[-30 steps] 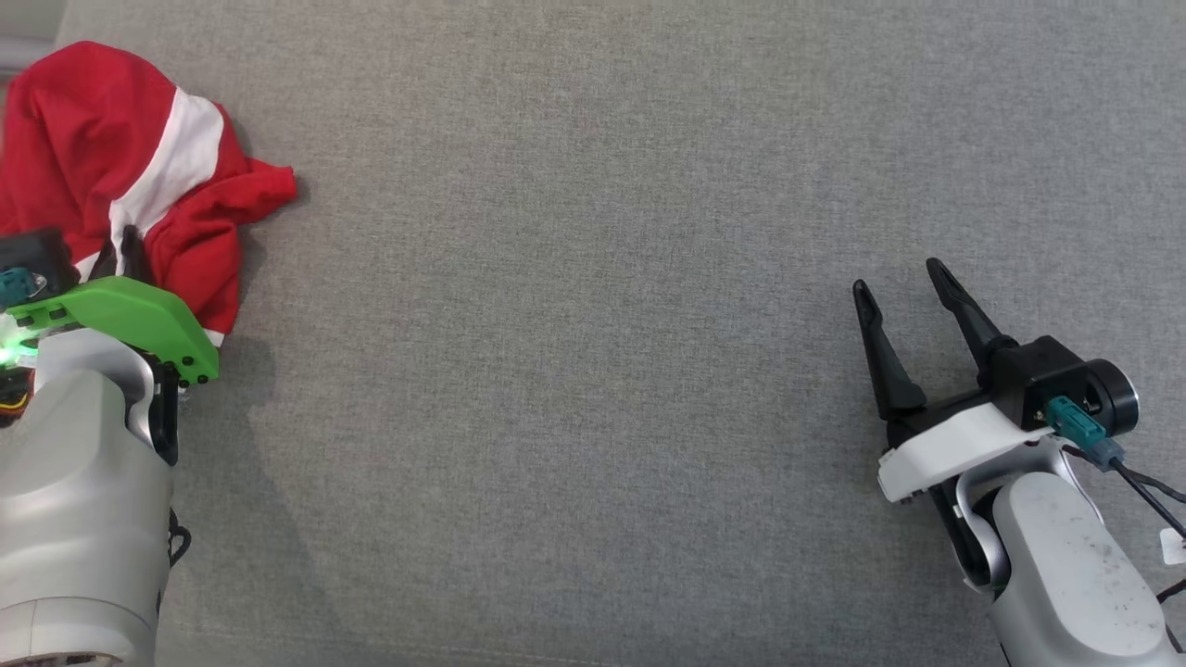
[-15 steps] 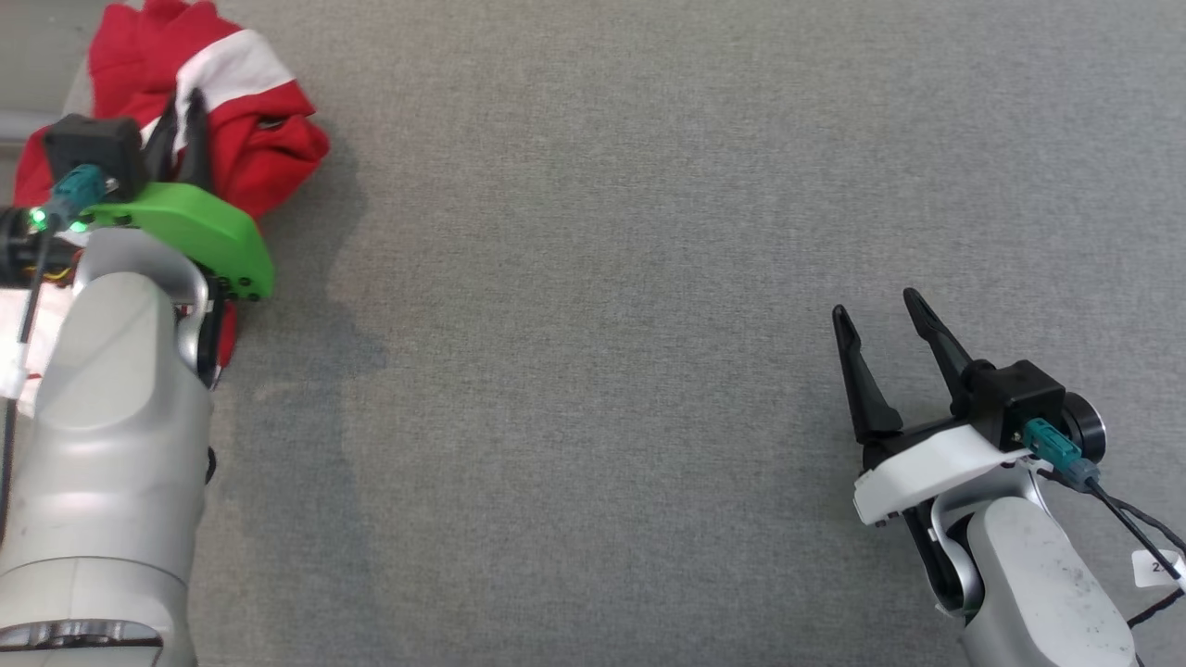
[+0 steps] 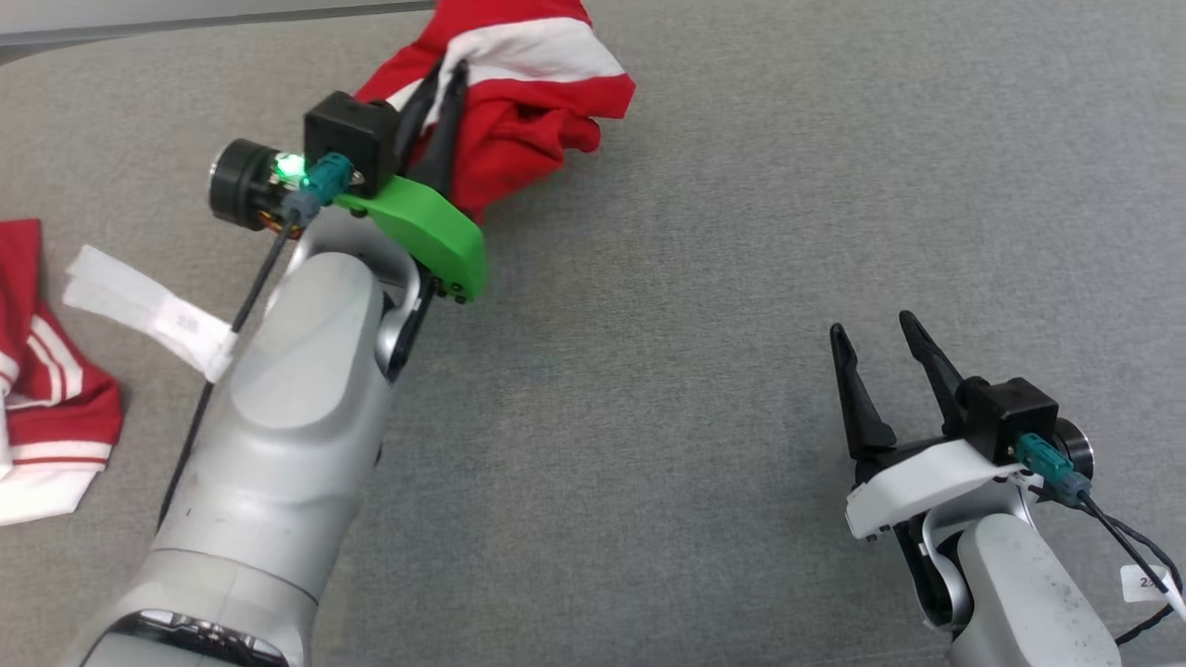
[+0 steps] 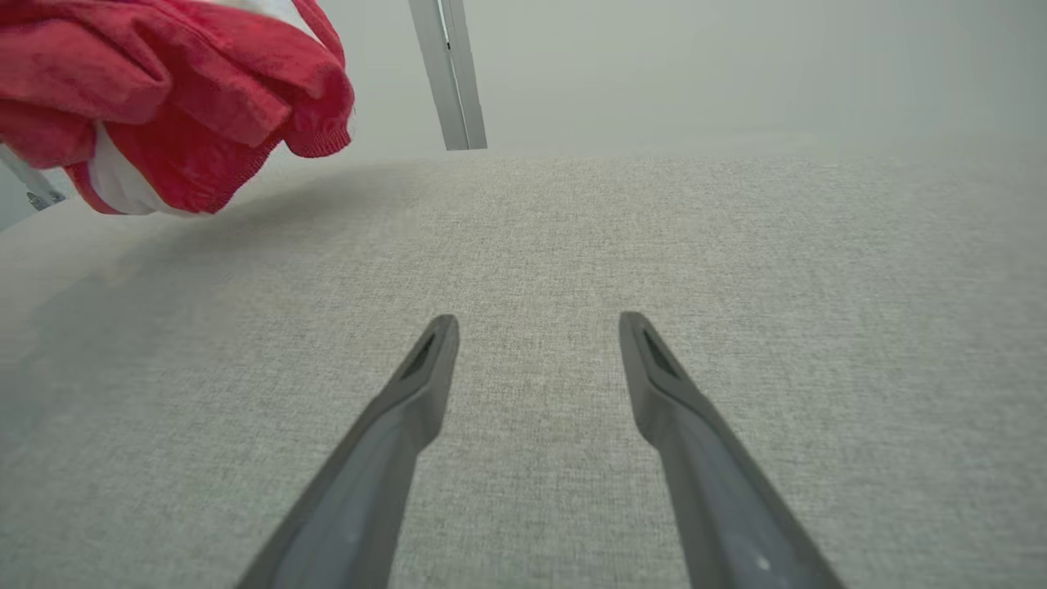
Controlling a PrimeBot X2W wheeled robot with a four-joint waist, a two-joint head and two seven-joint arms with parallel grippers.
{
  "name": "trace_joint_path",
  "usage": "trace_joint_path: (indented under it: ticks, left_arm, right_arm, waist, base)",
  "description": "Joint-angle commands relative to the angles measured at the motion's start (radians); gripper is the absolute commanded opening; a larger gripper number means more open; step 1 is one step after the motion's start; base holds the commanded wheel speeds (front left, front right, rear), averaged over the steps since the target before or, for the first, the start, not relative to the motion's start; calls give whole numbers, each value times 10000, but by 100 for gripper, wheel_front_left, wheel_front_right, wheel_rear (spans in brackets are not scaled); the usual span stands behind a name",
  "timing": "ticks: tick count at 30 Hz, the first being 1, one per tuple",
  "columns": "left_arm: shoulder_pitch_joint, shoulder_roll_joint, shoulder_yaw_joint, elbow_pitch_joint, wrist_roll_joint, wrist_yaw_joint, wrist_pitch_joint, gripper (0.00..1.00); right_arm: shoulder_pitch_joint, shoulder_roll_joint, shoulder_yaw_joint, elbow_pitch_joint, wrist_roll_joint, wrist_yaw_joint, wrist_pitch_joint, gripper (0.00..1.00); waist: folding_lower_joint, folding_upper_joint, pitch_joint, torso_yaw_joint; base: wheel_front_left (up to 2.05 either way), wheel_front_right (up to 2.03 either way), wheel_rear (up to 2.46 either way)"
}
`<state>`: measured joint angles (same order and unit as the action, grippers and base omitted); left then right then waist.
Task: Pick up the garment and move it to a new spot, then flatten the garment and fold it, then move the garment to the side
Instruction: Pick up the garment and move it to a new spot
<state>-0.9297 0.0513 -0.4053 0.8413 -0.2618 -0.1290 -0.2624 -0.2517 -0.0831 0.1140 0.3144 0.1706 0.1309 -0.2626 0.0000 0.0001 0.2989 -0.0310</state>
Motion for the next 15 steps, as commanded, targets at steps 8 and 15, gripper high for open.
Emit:
trace_joint_path:
  ticks: [8, 15]
  left_arm:
    - [753, 18, -2920, -1832, -2306, 151, -34, 0]
    - [1107, 24, -4168, -2282, -2955, 686, -34, 0]
  right_arm:
    - [176, 177, 24, 60, 130, -3, -34, 100]
    - [274, 248, -37, 14, 159, -3, -34, 100]
  waist:
    - [0, -1, -197, -1351]
    - [0, -1, -299, -1617]
  base:
    - [0, 0, 0]
    - [0, 0, 0]
